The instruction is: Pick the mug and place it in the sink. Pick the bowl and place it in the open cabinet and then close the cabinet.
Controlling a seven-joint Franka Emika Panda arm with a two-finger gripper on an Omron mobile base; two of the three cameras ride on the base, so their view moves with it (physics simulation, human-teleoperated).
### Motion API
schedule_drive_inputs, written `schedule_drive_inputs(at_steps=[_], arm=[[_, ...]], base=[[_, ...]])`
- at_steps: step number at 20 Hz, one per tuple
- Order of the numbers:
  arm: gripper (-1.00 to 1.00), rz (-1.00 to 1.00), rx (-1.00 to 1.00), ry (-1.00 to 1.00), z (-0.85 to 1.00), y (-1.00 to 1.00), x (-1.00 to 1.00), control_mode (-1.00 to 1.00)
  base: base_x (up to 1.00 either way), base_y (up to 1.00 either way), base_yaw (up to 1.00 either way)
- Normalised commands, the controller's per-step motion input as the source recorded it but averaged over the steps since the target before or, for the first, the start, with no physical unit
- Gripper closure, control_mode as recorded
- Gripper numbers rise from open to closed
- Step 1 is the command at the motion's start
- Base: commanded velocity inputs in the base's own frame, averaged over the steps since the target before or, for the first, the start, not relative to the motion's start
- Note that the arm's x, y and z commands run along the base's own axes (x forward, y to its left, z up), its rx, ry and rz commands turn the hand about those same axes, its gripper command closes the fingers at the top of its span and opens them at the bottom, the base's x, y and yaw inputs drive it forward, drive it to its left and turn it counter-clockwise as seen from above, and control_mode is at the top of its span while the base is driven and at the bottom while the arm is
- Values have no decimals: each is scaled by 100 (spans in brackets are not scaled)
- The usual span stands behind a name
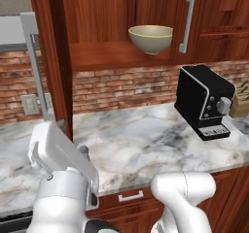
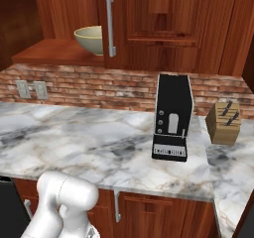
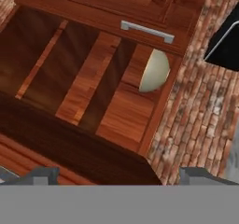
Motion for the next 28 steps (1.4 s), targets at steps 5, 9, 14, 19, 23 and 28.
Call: schedule_drive_inputs(at_steps=[5,9,14,19,23,28], arm=[[-100,-43,-4,-22,-75,32,1,-100],[-100,-28,0,-44,-28,21,-100,-100],[-100,-28,0,-19,-34,75,-2,-100],[-100,-35,-1,-4,-2,99,78,-100],[-100,-28,0,2,-9,57,88,-100],[-100,-4,7,8,-51,0,88,-100]], base=[[0,0,0],[0,0,0],[0,0,0],[0,0,0],[0,0,0],[0,0,0]])
